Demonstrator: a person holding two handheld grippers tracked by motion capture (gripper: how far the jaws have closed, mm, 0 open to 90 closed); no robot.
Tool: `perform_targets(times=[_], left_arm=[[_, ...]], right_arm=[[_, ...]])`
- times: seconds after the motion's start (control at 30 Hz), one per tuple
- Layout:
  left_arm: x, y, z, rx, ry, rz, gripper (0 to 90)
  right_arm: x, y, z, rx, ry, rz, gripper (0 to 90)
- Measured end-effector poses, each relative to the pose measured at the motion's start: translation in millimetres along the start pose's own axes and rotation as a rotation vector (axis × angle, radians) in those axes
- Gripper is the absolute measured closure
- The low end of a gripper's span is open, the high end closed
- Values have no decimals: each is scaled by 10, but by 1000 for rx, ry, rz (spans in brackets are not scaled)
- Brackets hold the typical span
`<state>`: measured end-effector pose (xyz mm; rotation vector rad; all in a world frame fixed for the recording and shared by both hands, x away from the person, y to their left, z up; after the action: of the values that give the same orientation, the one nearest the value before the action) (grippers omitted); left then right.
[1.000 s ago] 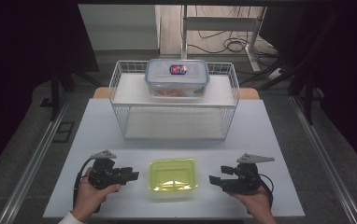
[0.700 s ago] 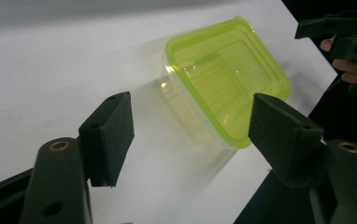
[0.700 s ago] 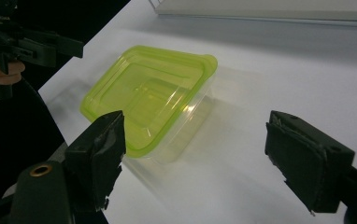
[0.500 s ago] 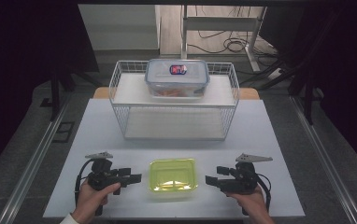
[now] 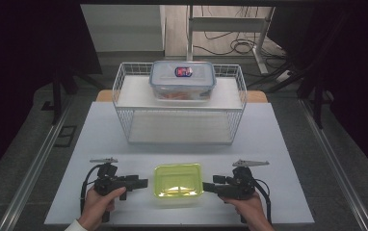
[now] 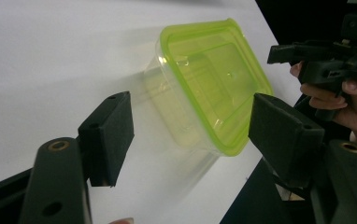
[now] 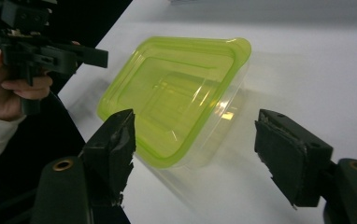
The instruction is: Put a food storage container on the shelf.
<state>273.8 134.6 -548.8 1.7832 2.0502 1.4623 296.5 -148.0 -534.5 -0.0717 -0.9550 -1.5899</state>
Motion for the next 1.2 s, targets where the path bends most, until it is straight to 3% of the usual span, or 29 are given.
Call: perform_targets(times=[0.37,0.53,0.7,0.83,0.97,1.2], left_arm=[[-42,3,-32,34,-62,6,375],[-111,-33,6,93,-110,18,418],[-180,-19,24,111,-133,19,487],[-250,-30,45,135,-141,37,538],[-312,-12,45,168,-177,28,608],[-389,-41,49,184,-195,51,730]], right_arm=[[-117,15,-8,-69,27,36,368],[-205,19,-2,-91,46,54,398],[-268,32,-39,-115,39,61,432],[-309,59,-82,-131,44,65,476],[-346,64,-105,-156,53,79,517],[-372,21,-138,-185,75,102,684]])
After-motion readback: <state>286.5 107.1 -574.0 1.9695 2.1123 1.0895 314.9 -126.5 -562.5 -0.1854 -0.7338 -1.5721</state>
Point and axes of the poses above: each handheld gripper's, and its own axes: x roughly backward along the jaws, y roughly out of its top, z roughly to its left, the point moved 8 cm from there along -x, roughly forward along the jaws, and after that the axes turned 11 degrees about -x, right-handed, at the moved point
